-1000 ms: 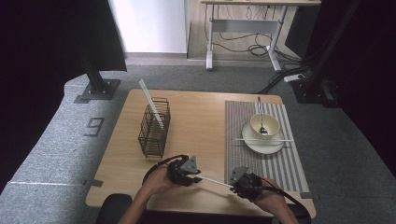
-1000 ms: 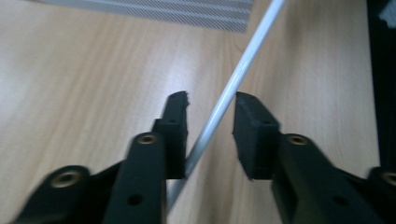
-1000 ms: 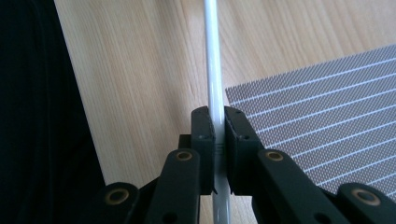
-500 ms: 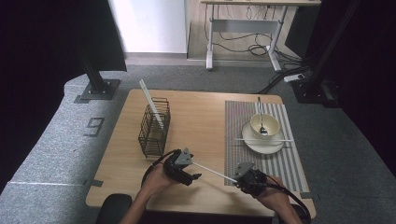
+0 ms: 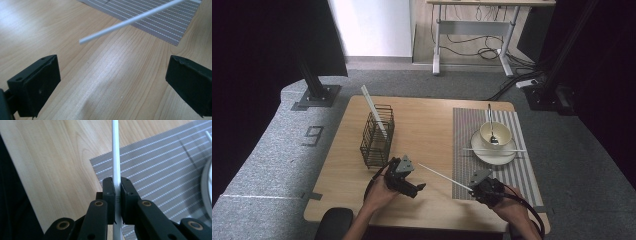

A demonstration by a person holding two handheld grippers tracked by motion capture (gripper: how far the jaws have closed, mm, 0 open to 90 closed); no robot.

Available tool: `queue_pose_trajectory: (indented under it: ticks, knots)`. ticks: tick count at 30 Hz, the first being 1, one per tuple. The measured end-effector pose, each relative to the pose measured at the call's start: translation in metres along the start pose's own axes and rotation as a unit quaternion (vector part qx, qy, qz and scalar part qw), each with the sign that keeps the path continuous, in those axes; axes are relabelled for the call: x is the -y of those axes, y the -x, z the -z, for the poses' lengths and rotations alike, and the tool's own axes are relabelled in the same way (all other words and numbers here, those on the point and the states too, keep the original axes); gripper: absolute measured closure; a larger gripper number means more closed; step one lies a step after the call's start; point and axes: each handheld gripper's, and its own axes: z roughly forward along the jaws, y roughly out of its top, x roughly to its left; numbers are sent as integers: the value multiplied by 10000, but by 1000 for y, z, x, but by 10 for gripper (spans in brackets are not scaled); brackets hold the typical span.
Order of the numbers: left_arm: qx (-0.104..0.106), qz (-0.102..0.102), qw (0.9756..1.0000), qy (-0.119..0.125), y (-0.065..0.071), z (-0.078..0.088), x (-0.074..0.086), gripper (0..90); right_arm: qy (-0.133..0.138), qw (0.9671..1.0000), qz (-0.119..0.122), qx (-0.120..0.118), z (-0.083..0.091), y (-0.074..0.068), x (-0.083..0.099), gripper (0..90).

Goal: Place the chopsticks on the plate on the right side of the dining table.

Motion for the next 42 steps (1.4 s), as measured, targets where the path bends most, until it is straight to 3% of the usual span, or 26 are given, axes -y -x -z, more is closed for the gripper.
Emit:
queue_pose_trajectory:
  ticks: [3, 6, 11, 21, 26, 32, 42]
  knots:
    - [34, 58, 9999, -88, 0, -3, 4, 0, 6, 10000, -52, 33, 1, 3, 1, 832]
    - [102, 14, 9995, -311, 1, -10, 9, 0, -2, 9997, -199, 109, 3, 9, 4, 832]
    - [125, -28, 9988, -482, 2, -17, 12, 0, 12, 9991, -373, 207, 6, 17, 7, 832]
    - [146, -120, 9948, -998, 5, -36, 21, 0, 22, 9961, -740, 470, 13, 41, 20, 831]
    - [257, 46, 9955, -907, 2, -39, 23, 0, -31, 9938, -943, 592, 13, 54, 28, 832]
    - [281, 38, 9970, -725, 0, -40, 26, 0, -135, 9902, -1183, 733, 13, 72, 37, 832]
    - [273, 46, 9972, -693, 0, -41, 26, 0, -395, 9837, -1501, 913, 2, 98, 52, 831]
